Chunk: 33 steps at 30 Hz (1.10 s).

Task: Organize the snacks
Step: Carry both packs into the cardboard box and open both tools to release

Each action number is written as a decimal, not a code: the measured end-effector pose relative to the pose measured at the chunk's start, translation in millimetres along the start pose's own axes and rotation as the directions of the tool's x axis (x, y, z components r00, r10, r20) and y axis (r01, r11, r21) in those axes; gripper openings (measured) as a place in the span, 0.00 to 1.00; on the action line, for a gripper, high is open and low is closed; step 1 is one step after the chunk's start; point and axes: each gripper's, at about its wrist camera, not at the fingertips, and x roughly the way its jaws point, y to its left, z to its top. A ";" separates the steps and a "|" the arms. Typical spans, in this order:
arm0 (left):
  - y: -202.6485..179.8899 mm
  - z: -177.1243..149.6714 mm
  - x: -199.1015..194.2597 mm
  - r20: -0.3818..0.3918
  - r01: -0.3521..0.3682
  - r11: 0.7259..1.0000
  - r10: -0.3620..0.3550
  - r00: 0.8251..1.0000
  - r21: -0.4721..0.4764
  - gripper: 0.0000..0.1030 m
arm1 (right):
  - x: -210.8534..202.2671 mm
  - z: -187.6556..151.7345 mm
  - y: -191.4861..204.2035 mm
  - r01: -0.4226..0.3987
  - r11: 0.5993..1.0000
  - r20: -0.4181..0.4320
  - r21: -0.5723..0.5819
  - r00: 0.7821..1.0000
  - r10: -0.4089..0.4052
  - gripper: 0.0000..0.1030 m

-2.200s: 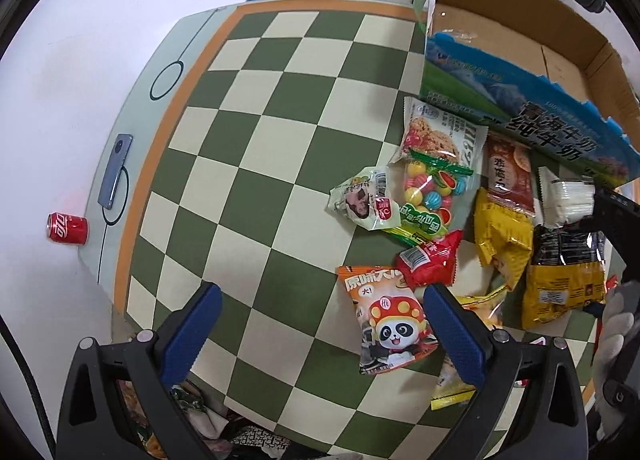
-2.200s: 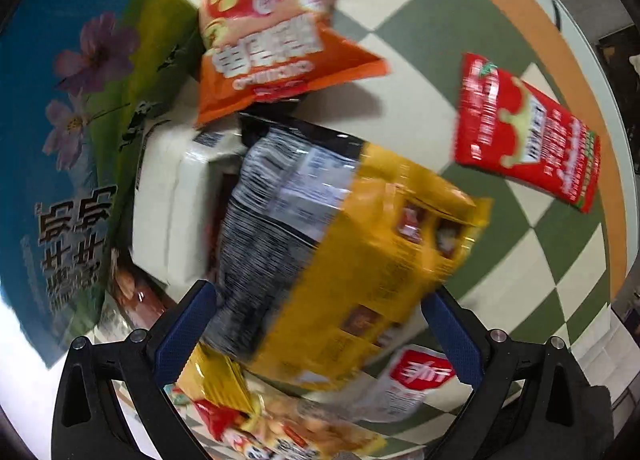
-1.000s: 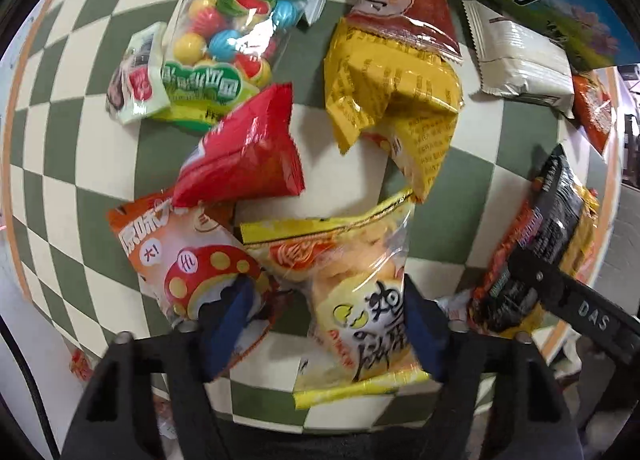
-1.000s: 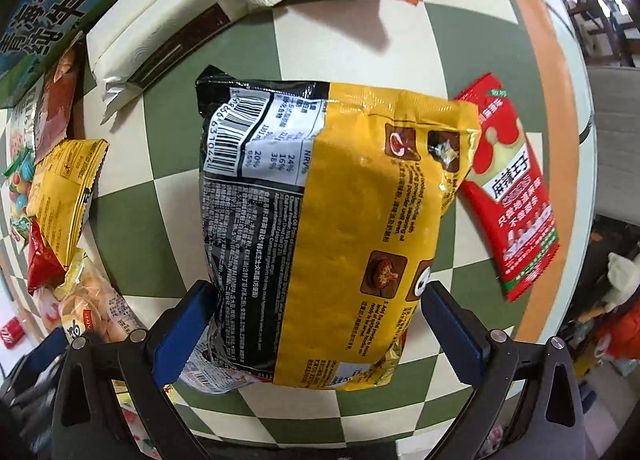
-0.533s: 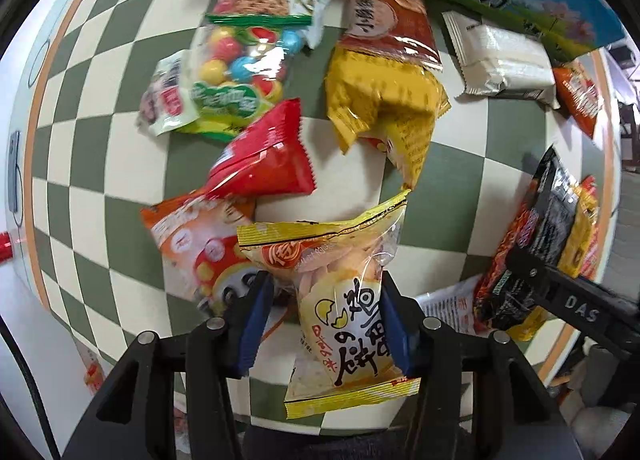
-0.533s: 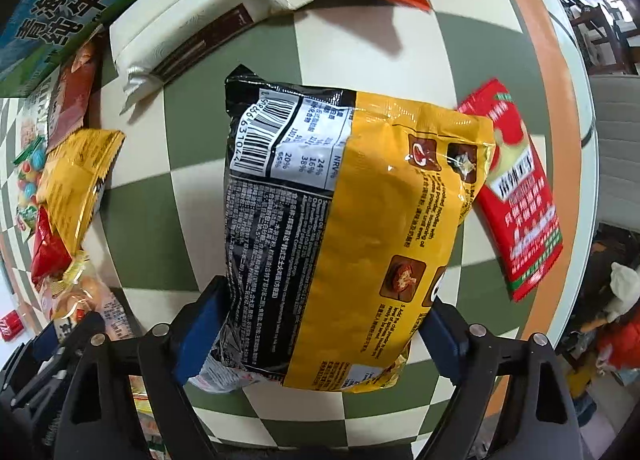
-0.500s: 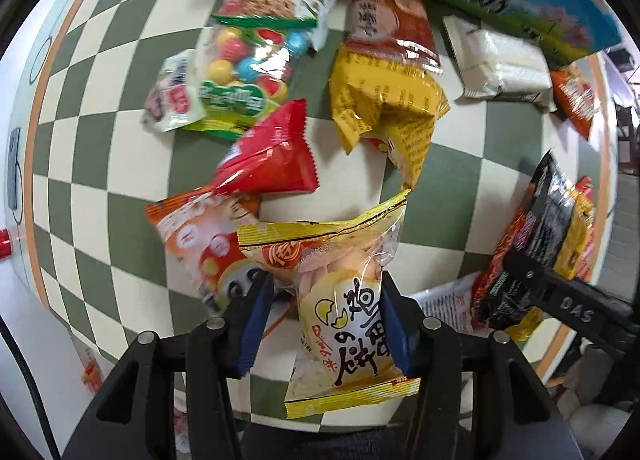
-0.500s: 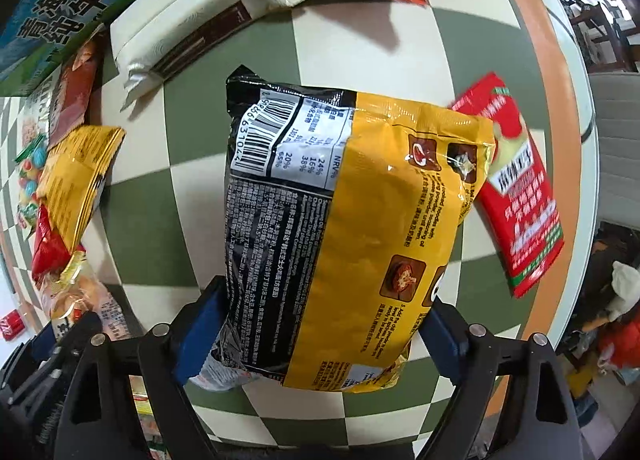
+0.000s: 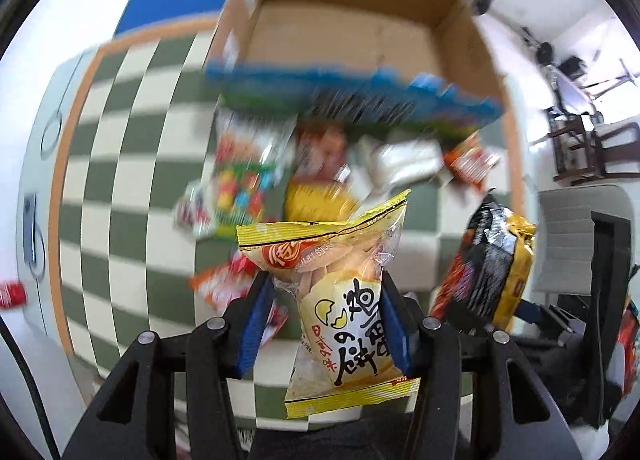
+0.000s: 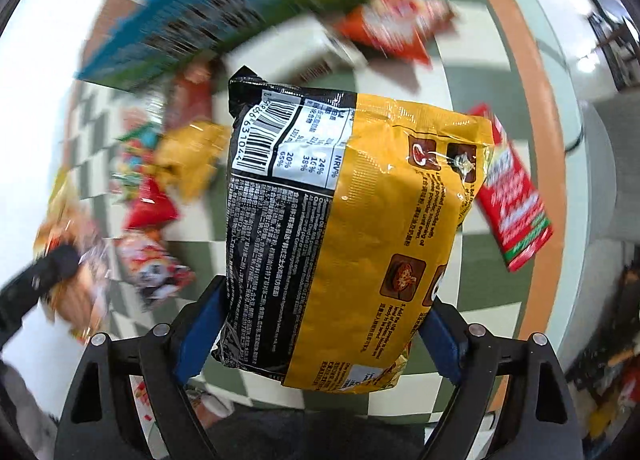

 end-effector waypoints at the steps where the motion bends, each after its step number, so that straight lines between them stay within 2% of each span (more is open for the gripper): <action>1: -4.7 13.9 -8.3 0.020 0.003 1.000 -0.004 1.000 0.020 0.47 | -11.5 5.8 0.0 -0.010 1.000 0.015 -0.014 1.000 0.011 0.87; 6: -29.6 87.1 -34.2 0.083 0.000 0.996 -0.008 0.996 0.091 0.47 | -84.4 59.3 3.3 -0.044 0.993 0.119 -0.111 0.991 0.057 0.87; 9: -36.4 134.2 -34.6 0.094 -0.027 0.993 0.016 0.995 0.115 0.47 | -103.0 104.6 2.0 -0.049 0.988 0.148 -0.143 0.986 0.070 0.87; 12: -35.0 184.8 -19.9 0.072 -0.026 0.994 0.018 0.997 0.110 0.47 | -107.1 166.0 -4.9 -0.014 0.985 0.176 -0.174 0.983 0.045 0.88; 15: -33.1 234.9 6.1 0.020 -0.015 0.995 0.013 1.000 0.095 0.47 | -89.1 224.2 -13.4 -0.020 0.983 0.144 -0.184 0.988 0.047 0.88; 21: -28.7 293.9 65.7 -0.092 0.005 0.996 0.004 0.996 0.092 0.48 | -36.4 318.2 -38.2 0.003 0.979 0.062 -0.203 0.998 0.010 0.88; 28: -28.6 319.0 107.4 -0.164 0.014 0.995 0.002 0.986 0.095 0.48 | 18.2 392.3 -80.6 0.033 0.980 -0.015 -0.198 0.999 -0.037 0.88; 33: -29.3 326.5 118.3 -0.180 0.015 0.995 0.002 0.984 0.094 0.48 | 40.1 420.4 -100.7 0.056 0.974 -0.036 -0.218 0.997 -0.065 0.88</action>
